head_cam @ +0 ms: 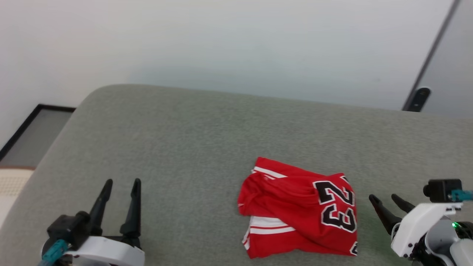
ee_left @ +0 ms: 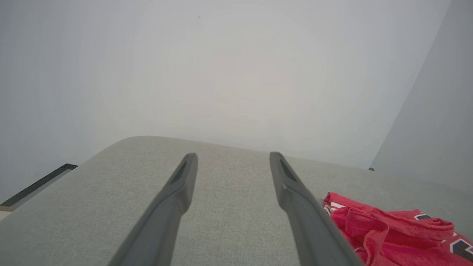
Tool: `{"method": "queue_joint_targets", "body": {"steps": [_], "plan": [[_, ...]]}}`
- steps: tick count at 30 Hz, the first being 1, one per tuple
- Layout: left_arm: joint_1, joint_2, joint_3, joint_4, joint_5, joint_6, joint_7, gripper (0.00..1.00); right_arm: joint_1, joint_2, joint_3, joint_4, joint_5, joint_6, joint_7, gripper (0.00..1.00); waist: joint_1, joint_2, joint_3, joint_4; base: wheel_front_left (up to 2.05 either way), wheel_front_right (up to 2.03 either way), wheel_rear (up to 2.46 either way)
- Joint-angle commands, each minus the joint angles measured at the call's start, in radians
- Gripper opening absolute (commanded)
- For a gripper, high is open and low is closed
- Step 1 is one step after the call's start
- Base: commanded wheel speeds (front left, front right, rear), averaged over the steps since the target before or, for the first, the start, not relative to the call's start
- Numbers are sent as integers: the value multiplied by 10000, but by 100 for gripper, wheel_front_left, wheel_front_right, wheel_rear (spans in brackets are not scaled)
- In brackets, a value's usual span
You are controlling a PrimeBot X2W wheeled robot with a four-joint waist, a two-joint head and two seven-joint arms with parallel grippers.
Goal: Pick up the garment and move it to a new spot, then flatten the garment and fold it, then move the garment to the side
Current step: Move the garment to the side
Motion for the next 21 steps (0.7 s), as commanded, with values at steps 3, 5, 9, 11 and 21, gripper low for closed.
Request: {"method": "queue_joint_targets", "body": {"steps": [3,5,9,11,21], "plan": [[-150,-77,-175,46,-100,-34,8,100,-496,-150,176,57,623,-9,1379,100,0,-1,318,685,0,0,0],[-212,-131,-258,64,-140,-34,8,100,-692,-254,233,127,702,-9,2072,100,0,-1,465,862,0,0,0],[-304,-228,-349,90,-209,-34,8,100,-1030,-191,206,238,833,-9,3033,100,0,-1,702,1079,0,0,0],[-413,-281,-396,97,-203,-34,8,100,-1242,-157,108,409,739,-9,3610,100,0,-1,864,1194,0,0,0],[-914,-542,-651,195,-325,-34,8,100,-2117,448,-310,1289,76,-9,6101,100,0,-1,1583,1536,0,0,0]]}}
